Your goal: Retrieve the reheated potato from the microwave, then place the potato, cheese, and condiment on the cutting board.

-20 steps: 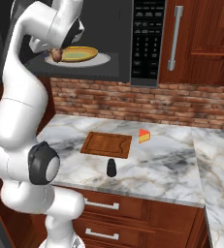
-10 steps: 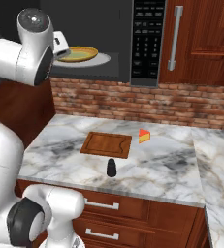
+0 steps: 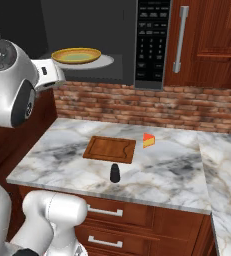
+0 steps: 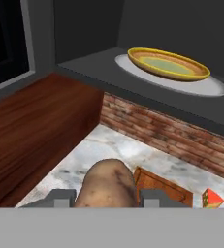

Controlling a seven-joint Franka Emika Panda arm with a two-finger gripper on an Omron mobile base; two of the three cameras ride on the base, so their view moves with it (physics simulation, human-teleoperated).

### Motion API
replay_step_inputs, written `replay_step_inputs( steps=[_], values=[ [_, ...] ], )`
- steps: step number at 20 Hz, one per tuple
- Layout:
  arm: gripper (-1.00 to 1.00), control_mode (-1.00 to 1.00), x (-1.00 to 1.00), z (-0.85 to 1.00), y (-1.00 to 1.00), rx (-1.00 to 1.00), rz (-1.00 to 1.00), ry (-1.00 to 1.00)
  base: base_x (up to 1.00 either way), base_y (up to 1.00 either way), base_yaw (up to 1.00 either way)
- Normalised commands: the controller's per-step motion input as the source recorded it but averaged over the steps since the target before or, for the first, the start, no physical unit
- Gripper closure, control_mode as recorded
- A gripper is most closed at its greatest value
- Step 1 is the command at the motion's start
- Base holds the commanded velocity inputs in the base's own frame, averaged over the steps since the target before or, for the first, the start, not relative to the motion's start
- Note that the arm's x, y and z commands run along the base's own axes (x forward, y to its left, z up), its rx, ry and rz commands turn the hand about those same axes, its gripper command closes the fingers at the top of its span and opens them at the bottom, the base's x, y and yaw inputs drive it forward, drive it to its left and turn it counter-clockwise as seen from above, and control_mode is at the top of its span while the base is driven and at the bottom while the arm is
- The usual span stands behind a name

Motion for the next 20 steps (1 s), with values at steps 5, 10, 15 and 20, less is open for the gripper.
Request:
replay_step_inputs(
  steps=[5, 10, 15, 20],
  values=[
    [1.00, -1.00, -0.36, -0.63, -0.35, 0.04, -0.09, 0.21, 0.00, 0.00, 0.00],
    [1.00, -1.00, 0.00, -0.72, -0.35, 0.08, -0.10, 0.24, 0.00, 0.00, 0.00],
    [1.00, -1.00, 0.21, -0.68, -0.34, 0.17, -0.03, 0.12, 0.00, 0.00, 0.00],
    [1.00, -1.00, 0.48, -0.61, -0.13, 0.10, -0.04, 0.02, 0.00, 0.00, 0.00]
  ],
)
